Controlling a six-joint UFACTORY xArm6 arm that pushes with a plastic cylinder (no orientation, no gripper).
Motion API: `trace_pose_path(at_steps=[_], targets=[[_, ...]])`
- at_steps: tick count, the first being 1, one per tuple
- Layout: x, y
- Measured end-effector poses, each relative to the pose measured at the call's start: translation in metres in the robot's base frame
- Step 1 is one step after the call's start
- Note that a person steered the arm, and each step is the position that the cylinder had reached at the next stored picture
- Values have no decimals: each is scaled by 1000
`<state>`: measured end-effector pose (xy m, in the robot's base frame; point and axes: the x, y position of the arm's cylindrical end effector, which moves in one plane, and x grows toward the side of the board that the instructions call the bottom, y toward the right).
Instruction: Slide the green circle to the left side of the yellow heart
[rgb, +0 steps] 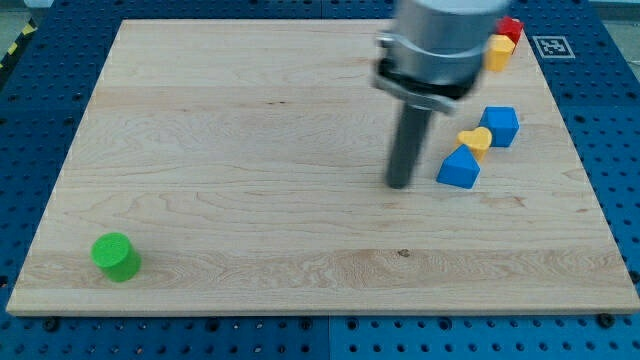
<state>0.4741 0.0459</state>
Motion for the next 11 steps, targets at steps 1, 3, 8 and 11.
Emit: trace_pose_path(at_steps=[1, 3, 8, 11], targets=[[-11, -121], [13, -349], [142, -277], [113, -249]])
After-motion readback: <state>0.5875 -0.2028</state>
